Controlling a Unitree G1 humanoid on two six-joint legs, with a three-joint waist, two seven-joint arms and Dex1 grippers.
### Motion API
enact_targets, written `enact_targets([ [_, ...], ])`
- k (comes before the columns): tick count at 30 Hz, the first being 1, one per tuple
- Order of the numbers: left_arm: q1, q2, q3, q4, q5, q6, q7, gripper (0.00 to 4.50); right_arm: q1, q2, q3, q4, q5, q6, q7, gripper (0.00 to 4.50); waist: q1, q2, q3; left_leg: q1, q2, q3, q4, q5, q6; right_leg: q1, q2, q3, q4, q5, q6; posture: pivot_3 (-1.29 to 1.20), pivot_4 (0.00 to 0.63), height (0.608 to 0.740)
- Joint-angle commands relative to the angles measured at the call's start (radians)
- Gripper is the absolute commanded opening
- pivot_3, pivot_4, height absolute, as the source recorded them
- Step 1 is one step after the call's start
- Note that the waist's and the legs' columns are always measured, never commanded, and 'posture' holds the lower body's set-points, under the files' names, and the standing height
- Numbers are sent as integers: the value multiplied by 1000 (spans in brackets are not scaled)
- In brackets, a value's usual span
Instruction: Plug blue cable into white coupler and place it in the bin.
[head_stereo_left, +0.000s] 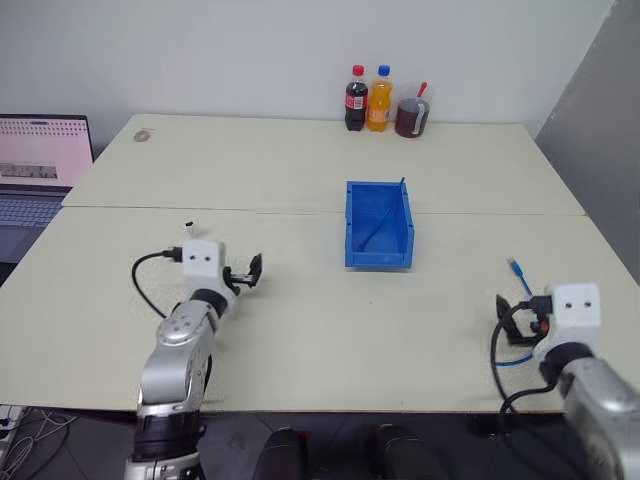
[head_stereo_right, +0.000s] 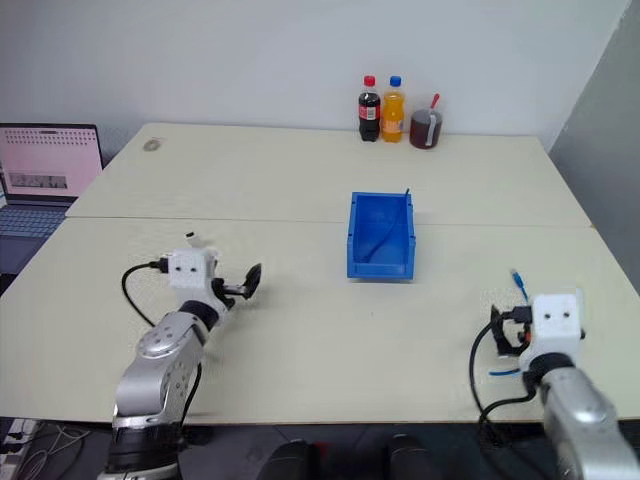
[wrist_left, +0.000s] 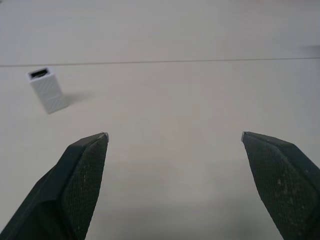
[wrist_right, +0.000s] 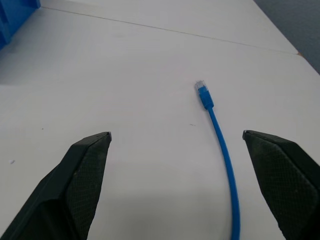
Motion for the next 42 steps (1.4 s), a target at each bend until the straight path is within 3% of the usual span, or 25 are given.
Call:
enact_targets([
  [1, 16, -15, 55, -67, -1, 20, 66, 4500, 24, 24, 60, -21, -100, -128, -48, 4479, 0, 0, 0, 0, 0, 1, 0, 0, 0, 0, 0, 0, 0, 0, 0, 0, 150, 740],
  [10, 62, -20, 113, -63, 9, -6, 124, 4500, 24, 41, 69, 65, -151, -220, -19, 4479, 2, -1, 0, 1, -1, 2, 0, 0, 0, 0, -1, 0, 0, 0, 0, 0, 150, 740],
  [23, 104, -17, 17, -101, 39, -12, 80, 4500, 69, 72, 58, 53, -211, -220, -32, 4479, 2, -1, 0, 0, 0, 1, -1, 0, 0, 0, -2, 0, 0, -1, -1, 0, 150, 740],
  [27, 45, 35, -21, -67, 55, -66, 20, 4500, 57, 52, 39, 53, -233, -184, -13, 4479, 2, -1, 0, 0, -1, 1, -1, 0, 0, 0, -2, 0, 0, -1, -2, 0, 150, 740],
  [30, -69, 99, -90, -23, 16, -96, -141, 4500, 34, 2, -18, 76, -227, -145, 25, 4479, 5, -1, 0, 0, -1, 1, 0, 0, 0, 0, -1, 0, 0, -1, -2, 0, 150, 740],
  [34, -283, 203, -265, 39, -25, -168, -496, 4500, -25, -78, -105, 105, -162, -80, 111, 4479, 11, -2, 1, 0, -5, 4, 1, 0, 0, 1, -1, -3, -1, -1, -2, 0, 150, 740],
  [38, -526, 201, -403, 156, -101, -182, -826, 4500, -114, -180, -156, 202, -83, -32, 243, 4479, 4, -3, 2, 0, -6, 7, 0, -1, -1, 2, 0, -1, -3, -1, 0, 0, 150, 740],
  [42, -679, 150, -495, 328, -110, -220, -1032, 4500, -227, -252, -180, 361, 9, 24, 354, 4479, -4, -1, 5, 0, -5, 8, 0, -1, -1, 0, 2, -1, -2, -1, -1, 0, 150, 740],
])
